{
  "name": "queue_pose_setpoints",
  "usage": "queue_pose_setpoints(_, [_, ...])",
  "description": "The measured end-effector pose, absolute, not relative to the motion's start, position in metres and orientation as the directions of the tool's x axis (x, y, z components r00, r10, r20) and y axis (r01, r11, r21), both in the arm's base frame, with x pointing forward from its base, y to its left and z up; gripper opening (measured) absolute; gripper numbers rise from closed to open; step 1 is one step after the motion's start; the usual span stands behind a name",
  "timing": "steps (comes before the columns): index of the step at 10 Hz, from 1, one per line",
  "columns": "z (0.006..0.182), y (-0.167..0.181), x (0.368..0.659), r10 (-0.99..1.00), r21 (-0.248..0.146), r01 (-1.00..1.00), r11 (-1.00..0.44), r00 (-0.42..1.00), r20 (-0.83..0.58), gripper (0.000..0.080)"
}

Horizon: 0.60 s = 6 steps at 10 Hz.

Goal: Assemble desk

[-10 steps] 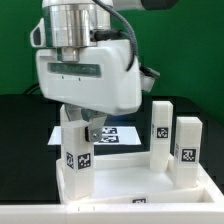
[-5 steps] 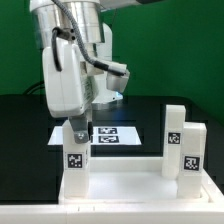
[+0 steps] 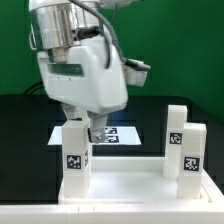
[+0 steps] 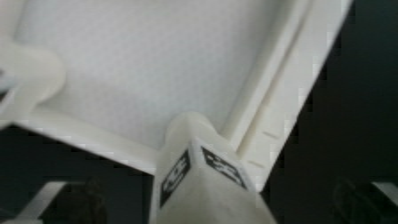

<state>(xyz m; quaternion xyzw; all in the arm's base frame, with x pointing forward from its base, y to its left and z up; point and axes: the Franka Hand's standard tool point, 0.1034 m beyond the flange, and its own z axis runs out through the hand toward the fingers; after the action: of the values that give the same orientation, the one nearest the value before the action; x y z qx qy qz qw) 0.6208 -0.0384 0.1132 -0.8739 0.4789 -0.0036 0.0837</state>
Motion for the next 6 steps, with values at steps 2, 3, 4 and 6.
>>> queue_pose_setpoints(2, [0.113,-0.041,0.621,-0.746,-0.154,-0.742,-0.652,0.665,-0.045,0.0648])
queue_pose_setpoints(3, [0.114,-0.044,0.622,-0.646,-0.137,-0.641,-0.756,0.763,-0.004,0.0648])
queue_pose_setpoints(4, [0.118,-0.047,0.629,-0.479,-0.094,-0.472,-0.877,0.875,0.069,0.0648])
queue_pose_setpoints(6, [0.127,-0.057,0.644,-0.197,-0.023,-0.197,-0.980,0.955,0.222,0.0648])
